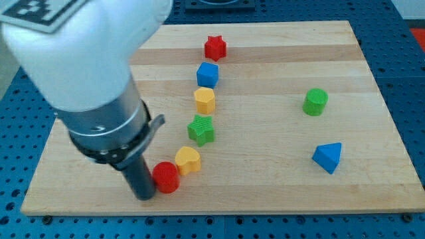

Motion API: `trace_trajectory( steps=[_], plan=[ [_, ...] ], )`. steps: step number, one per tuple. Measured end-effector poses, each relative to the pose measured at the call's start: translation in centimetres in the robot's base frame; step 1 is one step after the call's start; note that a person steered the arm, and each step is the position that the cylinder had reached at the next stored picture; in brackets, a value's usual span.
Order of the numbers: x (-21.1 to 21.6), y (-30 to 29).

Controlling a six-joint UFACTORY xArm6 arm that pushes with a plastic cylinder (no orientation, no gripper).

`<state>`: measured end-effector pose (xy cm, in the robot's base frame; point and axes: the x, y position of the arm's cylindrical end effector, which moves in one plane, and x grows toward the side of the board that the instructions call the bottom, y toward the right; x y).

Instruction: Move the red circle in between the heart and triangle

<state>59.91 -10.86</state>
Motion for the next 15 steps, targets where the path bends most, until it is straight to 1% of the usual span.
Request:
trace_trajectory(
  steps=[1,2,3,4,5,6,7,8,9,10,13,14,15],
  plan=[
    [0.0,2.7],
    [0.1,3.9],
    [0.2,-1.7],
    [-0.4,1.2],
    [-1.0,7.8],
    [-1.6,12.1],
    [-1.6,13.3],
    [-0.4,13.0],
    [-0.7,8.4],
    [-4.1,8.6],
    [-4.8,11.8],
    [-5.8,13.5],
    [-6.5,12.0]
  ],
)
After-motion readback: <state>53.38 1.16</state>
